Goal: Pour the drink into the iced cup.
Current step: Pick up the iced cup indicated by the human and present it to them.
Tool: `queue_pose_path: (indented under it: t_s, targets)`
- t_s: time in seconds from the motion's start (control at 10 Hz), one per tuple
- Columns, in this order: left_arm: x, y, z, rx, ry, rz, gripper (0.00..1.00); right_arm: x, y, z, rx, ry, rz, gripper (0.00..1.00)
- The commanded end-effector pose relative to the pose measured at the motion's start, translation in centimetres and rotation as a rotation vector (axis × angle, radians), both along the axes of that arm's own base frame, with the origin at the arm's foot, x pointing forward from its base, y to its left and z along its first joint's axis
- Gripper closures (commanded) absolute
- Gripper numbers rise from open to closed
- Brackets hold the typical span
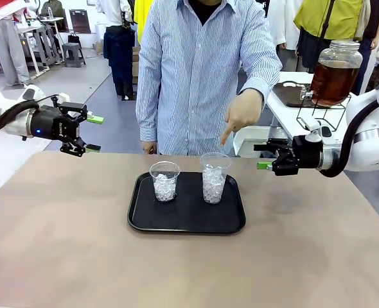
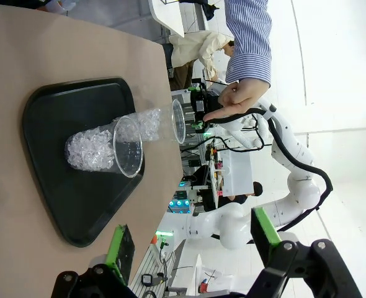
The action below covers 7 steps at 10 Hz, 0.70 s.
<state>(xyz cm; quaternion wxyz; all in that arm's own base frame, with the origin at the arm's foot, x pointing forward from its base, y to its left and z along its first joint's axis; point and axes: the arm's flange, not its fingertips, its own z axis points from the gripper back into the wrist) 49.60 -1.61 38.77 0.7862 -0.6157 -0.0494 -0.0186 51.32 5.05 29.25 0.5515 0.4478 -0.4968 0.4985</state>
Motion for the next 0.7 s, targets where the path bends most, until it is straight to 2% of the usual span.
queue_pose_path:
  t_s: [0.0,0.3,0.6]
  targets:
    - [0.0,0.0,0.1,-0.01,-0.002,0.009,0.0,0.4,0.7,-0.7,0.008,0.016,0.0,0.0]
    - [0.0,0.0,0.1,-0.01,-0.002,0.009,0.0,0.3,3.1,-2.7,0.061,0.058,0.048,0.0]
    - [0.0,0.0,0.1,-0.01,-0.002,0.009,0.0,0.0,4.5,-4.4,0.086,0.046,0.043,0.0]
